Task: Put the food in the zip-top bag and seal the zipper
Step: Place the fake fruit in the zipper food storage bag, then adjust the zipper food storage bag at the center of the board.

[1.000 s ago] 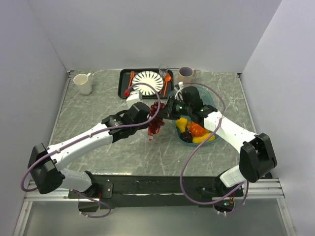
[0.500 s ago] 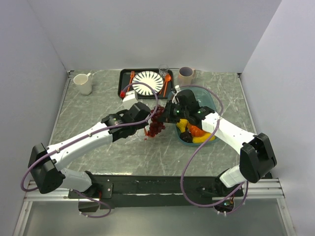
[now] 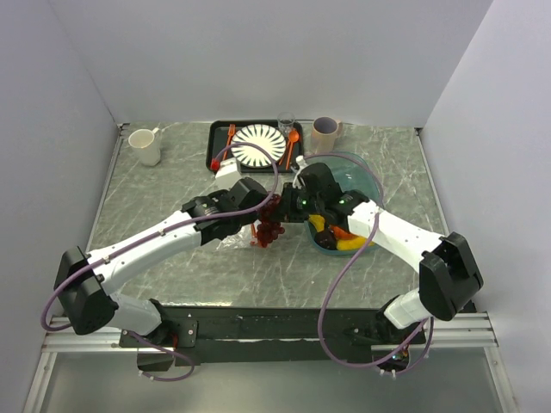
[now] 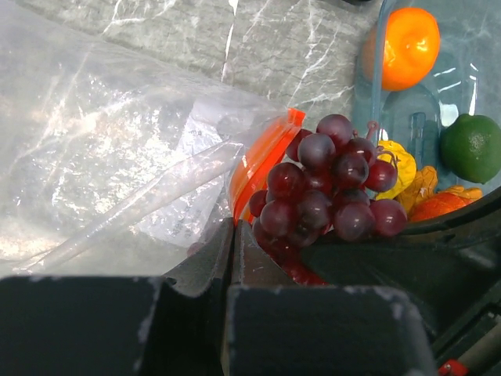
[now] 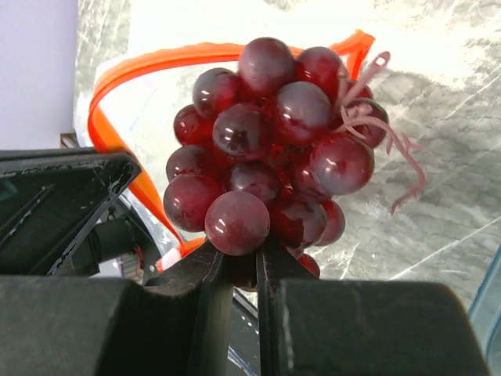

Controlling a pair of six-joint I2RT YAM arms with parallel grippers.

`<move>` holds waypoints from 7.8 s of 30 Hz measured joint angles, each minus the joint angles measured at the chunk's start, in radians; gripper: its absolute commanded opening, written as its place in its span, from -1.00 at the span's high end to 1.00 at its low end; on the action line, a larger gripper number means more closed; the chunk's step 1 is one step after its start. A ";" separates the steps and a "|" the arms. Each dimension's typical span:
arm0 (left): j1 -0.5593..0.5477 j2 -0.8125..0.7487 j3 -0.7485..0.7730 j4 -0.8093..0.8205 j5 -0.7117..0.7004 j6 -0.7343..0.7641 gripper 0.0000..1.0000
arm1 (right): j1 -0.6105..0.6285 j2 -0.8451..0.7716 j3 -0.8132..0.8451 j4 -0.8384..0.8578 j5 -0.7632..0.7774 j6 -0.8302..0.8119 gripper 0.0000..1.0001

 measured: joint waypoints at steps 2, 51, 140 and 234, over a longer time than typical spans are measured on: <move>0.000 0.001 0.000 0.000 0.000 -0.004 0.99 | 0.005 0.003 0.001 0.001 -0.003 -0.009 1.00; 0.006 -0.137 -0.099 0.187 0.084 0.017 0.99 | 0.026 0.150 0.074 0.111 -0.150 0.022 0.63; 0.018 -0.150 -0.119 0.090 -0.021 -0.044 0.99 | 0.059 0.248 -0.117 0.266 -0.030 0.391 -0.25; 0.018 -0.160 -0.119 0.091 -0.017 -0.043 0.99 | 0.127 0.302 -0.264 0.619 -0.134 0.772 0.04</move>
